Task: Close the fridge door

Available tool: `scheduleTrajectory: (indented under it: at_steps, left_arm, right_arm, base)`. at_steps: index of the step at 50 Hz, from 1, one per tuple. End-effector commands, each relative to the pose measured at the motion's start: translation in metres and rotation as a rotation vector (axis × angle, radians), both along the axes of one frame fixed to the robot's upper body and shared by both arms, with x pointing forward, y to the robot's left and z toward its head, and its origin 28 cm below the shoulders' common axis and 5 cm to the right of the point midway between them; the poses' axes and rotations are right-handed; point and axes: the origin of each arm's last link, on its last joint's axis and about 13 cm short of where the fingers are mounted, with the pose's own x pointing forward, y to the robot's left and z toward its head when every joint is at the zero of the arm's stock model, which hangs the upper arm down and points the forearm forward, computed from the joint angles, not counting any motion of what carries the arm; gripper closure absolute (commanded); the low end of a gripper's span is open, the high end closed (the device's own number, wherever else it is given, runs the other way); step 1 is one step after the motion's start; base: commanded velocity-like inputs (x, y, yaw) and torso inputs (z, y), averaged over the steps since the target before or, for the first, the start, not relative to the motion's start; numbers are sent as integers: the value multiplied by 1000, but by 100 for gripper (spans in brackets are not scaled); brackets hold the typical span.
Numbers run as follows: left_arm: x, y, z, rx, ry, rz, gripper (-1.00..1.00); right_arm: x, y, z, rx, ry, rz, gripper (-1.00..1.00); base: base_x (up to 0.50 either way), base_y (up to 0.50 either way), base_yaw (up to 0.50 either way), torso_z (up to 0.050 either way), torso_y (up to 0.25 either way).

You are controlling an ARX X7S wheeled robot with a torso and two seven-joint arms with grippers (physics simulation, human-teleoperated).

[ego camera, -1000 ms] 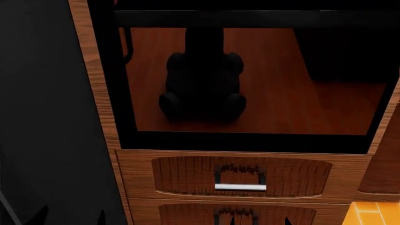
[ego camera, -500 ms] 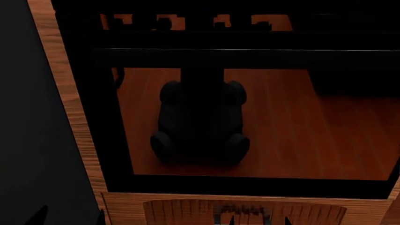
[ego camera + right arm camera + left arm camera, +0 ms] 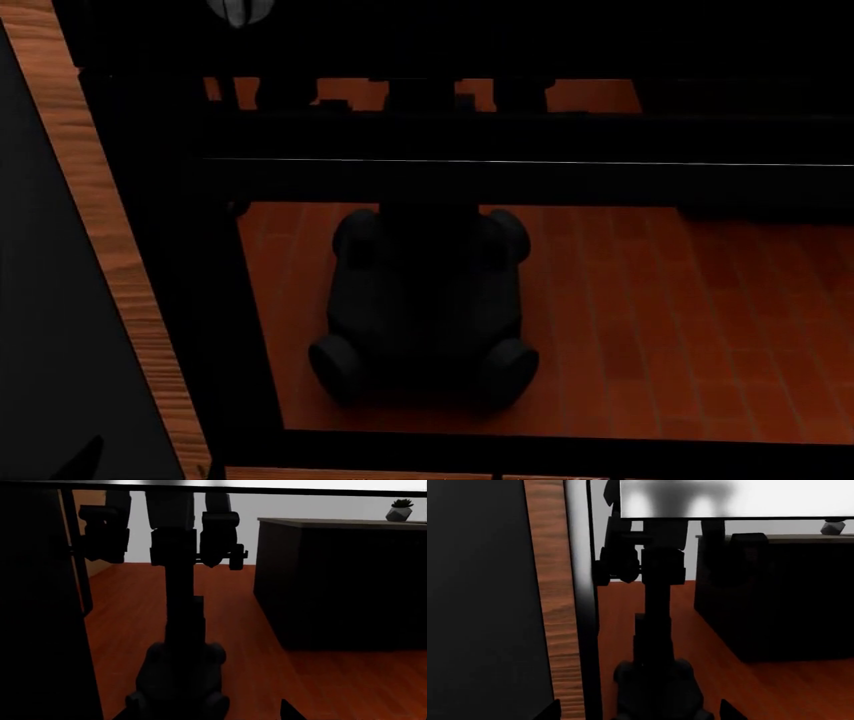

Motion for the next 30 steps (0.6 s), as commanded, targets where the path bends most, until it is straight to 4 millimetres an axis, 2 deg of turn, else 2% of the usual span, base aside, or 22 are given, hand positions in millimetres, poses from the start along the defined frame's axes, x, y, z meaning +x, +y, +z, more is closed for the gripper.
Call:
scheduleTrajectory:
  at_steps: [1,7,12,13,18,30]
  left_arm:
    - [0,-1,1,-5,-13,1,-100]
    - [-3,1,12,-21,-34,-7,-100]
    - [-7,10,45,-104,-48,-50,-100]
    - [-2,19,58,-99,-50,-44,-100]
    - [16,53,93,-57,-111,25,-100]
    - [50,119,122,68,-188,283,-100]
  right_arm:
    - [0,-1,-1,6,6,-7,-100]
    - [1,-1,-1,12,5,-10,-100]
    - [2,1,-1,17,4,-10,-100]
    - [2,1,-1,19,3,-10,-100]
    - [3,3,-1,28,-1,-12,-100]
    - [5,7,0,28,-4,-6,-100]
  base:
    - [0,0,0,0,0]
    - [0,0,0,0,0]
    - [0,0,0,0,0]
    - [0,0,0,0,0]
    - [0,0,0,0,0]
    - [0,0,0,0,0]
